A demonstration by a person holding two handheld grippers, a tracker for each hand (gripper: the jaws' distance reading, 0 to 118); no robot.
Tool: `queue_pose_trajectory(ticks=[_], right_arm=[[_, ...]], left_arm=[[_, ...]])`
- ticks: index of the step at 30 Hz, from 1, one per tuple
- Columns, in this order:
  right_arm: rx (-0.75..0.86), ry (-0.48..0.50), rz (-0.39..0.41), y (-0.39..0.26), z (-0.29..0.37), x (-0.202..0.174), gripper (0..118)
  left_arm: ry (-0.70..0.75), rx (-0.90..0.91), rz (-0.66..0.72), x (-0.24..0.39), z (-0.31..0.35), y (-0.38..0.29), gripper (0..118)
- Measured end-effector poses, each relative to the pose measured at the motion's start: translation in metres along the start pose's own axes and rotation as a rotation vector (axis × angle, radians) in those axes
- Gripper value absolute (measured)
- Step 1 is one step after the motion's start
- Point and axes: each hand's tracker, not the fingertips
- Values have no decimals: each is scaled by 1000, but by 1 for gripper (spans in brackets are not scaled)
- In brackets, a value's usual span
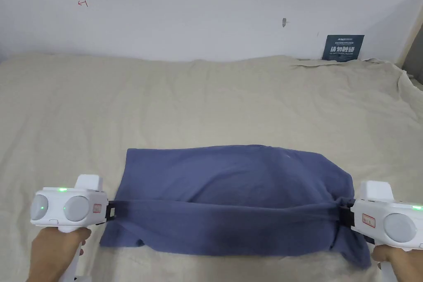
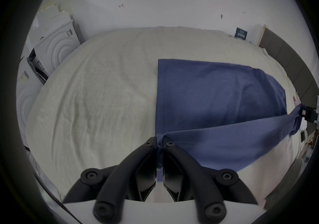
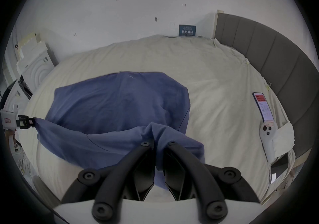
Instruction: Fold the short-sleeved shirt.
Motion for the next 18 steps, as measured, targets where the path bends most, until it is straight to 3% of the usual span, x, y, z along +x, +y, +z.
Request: queue_pose_trajectory(ticks=[8,14,16,17,18], right_arm=[[-118,-39,-53,2,-58,-6,6],[-143,-44,-94,-9,-41,-25,8],[-135,-47,-90,-6,-29,-29,26],[-121,-43,-85,-3,-24,-27,39],[-94,-37,-84,-2,-16,-28,62]], left_arm=[[56,-92,-79,19,-56,10,4],[59,-108,-47,20,-56,10,7],[36,-117,-31,17,-49,13,29],[27,-118,-17,17,-45,15,47],[20,-121,0,17,-41,16,73]])
